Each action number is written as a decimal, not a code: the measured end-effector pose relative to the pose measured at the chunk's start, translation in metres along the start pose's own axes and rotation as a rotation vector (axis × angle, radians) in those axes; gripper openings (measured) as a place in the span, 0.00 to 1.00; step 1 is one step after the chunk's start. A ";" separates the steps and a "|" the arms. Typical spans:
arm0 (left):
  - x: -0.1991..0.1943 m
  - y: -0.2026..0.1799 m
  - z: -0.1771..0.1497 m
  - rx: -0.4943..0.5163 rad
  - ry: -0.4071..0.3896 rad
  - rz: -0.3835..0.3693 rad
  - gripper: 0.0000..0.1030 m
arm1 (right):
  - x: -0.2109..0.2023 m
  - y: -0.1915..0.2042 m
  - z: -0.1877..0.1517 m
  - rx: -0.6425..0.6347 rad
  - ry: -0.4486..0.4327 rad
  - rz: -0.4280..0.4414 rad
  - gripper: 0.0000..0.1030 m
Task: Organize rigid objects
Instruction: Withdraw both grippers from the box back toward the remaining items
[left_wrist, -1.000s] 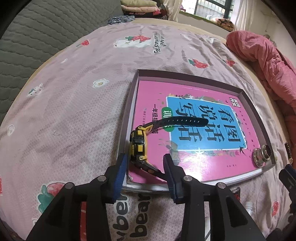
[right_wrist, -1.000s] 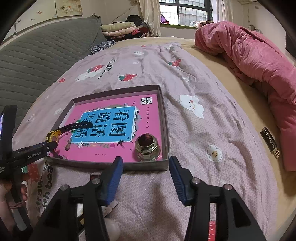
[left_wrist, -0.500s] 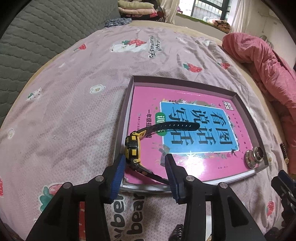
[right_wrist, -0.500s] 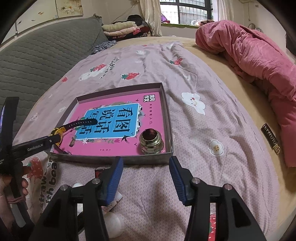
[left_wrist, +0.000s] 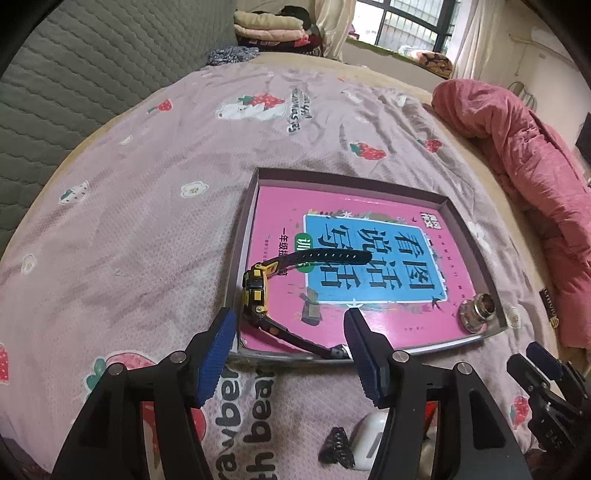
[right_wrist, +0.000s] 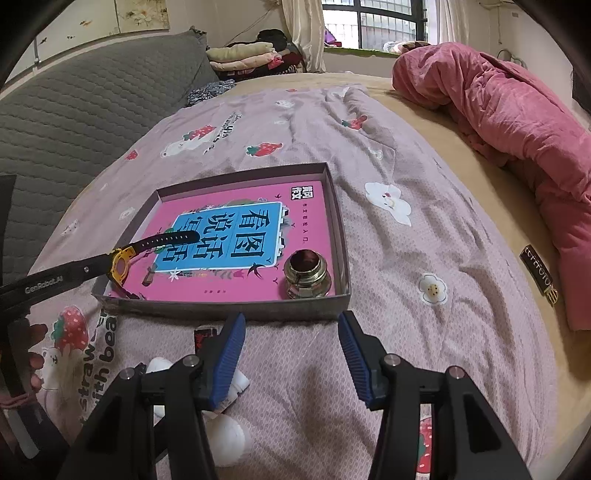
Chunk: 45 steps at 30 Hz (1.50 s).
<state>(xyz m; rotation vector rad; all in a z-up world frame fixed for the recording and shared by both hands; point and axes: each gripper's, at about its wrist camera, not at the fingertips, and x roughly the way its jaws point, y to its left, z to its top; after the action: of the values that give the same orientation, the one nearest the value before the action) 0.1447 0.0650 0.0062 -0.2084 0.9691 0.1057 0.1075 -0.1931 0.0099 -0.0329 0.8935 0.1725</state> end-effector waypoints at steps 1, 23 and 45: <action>-0.004 0.000 -0.001 -0.001 -0.004 -0.006 0.61 | -0.001 0.000 0.000 0.000 -0.002 0.000 0.51; -0.052 0.001 -0.023 0.009 -0.027 -0.046 0.61 | -0.031 0.010 0.001 -0.011 -0.048 -0.002 0.59; -0.087 -0.005 -0.038 0.060 -0.058 -0.059 0.61 | -0.053 0.024 -0.002 -0.041 -0.073 -0.004 0.59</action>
<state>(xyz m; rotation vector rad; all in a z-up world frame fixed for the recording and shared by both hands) 0.0662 0.0522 0.0577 -0.1778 0.9066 0.0281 0.0691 -0.1771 0.0509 -0.0666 0.8165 0.1873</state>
